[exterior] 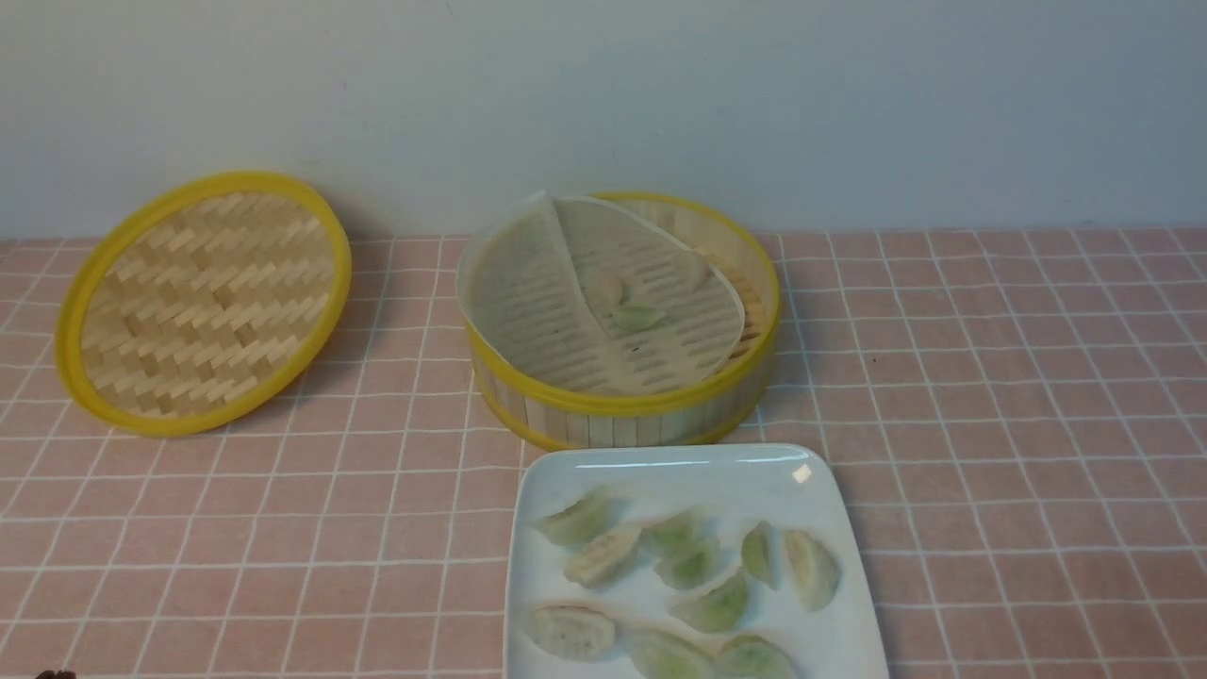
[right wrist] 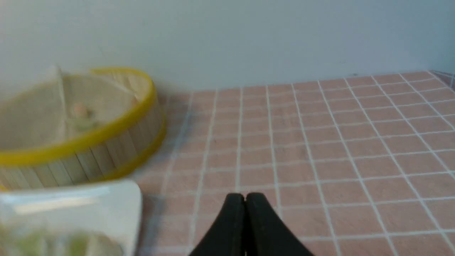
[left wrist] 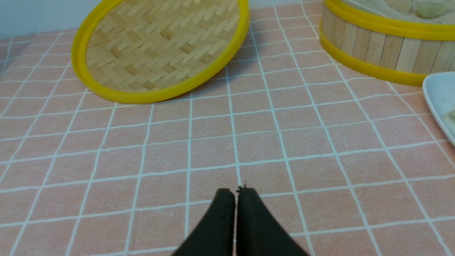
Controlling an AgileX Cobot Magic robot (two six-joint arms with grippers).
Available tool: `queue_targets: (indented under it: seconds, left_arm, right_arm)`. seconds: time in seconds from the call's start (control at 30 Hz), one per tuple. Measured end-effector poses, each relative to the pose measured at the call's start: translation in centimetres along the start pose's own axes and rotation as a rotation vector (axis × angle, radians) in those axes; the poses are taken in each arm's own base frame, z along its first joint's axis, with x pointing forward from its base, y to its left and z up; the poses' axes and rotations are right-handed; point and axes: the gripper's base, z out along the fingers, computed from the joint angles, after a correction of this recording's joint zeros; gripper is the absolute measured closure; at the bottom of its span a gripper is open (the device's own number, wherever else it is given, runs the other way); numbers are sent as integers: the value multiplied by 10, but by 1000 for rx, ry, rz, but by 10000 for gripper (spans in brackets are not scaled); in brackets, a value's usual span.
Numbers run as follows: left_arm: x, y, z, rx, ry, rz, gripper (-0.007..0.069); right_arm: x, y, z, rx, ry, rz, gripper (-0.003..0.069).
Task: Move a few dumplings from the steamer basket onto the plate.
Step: Use the right arm to grab a dumpling from inside the steamer
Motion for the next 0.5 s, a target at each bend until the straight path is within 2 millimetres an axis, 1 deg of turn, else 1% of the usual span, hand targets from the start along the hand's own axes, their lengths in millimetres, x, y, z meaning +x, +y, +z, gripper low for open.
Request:
queue_targets:
  seconds: [0.03,0.13,0.17,0.37,0.43,0.5]
  left_arm:
    - [0,0,0,0,0,0,631]
    - [0,0,0,0,0,0,631]
    - [0,0,0,0,0,0,631]
    - [0,0,0,0,0,0,631]
    - [0,0,0,0,0,0,631]
    - [0,0,0,0,0,0,631]
  right_arm:
    - [-4,1,0,-11,-40,49,673]
    - [-16,2,-1,-47,-175,311,673]
    - [-19,1,-2,-52,-201,354,673]
    - [-28,-1,-4,-62,-308,442,673]
    - [-36,1,-7,-81,-349,490,673]
    - [-50,8,-10,-114,-334,467,673]
